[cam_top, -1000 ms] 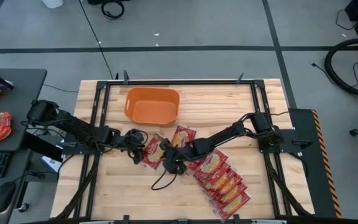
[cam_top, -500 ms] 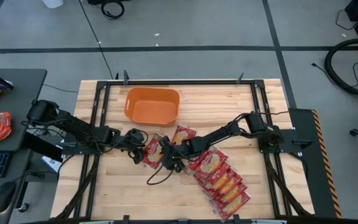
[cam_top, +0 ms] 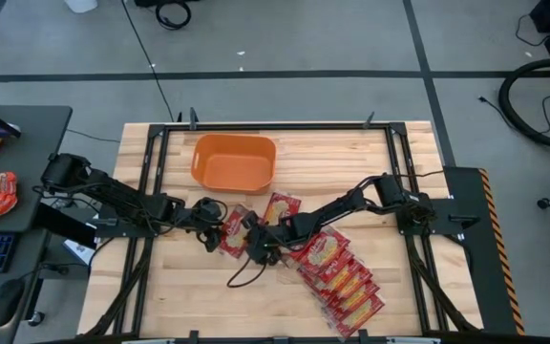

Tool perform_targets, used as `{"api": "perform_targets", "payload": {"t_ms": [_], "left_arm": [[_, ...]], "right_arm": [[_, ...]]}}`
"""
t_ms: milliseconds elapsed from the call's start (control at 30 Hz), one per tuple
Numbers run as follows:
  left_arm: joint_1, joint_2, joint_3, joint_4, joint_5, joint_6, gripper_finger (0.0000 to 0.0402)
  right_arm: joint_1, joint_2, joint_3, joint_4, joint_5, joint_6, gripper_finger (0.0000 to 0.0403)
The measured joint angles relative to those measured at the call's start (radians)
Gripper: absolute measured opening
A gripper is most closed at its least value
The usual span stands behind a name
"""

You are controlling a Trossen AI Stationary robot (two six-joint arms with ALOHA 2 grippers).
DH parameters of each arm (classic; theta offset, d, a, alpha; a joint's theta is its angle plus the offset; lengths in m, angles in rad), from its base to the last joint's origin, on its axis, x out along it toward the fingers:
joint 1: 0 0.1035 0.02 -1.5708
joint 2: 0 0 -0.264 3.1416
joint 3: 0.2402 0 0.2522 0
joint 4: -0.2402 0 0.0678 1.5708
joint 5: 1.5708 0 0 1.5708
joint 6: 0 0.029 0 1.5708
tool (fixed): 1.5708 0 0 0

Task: Sort popcorn bags into baskets
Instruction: Put the popcorn bag into the orange bin

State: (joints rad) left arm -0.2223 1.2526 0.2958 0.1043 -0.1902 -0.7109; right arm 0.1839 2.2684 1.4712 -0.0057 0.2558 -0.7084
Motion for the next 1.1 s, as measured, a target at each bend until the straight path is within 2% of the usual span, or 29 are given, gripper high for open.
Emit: {"api": "perform_targets", "payload": {"t_ms": [100, 167, 433, 733, 933, 1100], "left_arm": [[0.000, 0.000, 0.000, 0.004, 0.000, 0.014, 0.0203], [0.000, -0.002, 0.000, 0.030, -0.001, 0.037, 0.0203], [-0.011, -0.108, 0.019, 0.076, 0.007, 0.145, 0.0203], [-0.032, -0.308, 0.019, 0.048, 0.012, 0.204, 0.0203], [-0.035, -0.419, 0.020, 0.027, 0.011, 0.245, 0.0203], [-0.033, -0.510, 0.020, 0.024, -0.035, 0.308, 0.0203]], "right_arm": [[-0.001, 0.000, -0.001, -0.002, 0.002, 0.023, 0.0020], [-0.001, -0.005, -0.002, -0.010, 0.006, 0.030, 0.0008], [0.017, -0.056, -0.008, -0.058, 0.031, 0.033, 0.0006], [0.030, -0.110, 0.001, -0.087, 0.070, 0.092, 0.0004], [0.044, -0.115, 0.068, -0.208, 0.105, 0.107, 0.0004], [0.043, -0.118, 0.148, -0.276, 0.134, 0.115, 0.0004]]}}
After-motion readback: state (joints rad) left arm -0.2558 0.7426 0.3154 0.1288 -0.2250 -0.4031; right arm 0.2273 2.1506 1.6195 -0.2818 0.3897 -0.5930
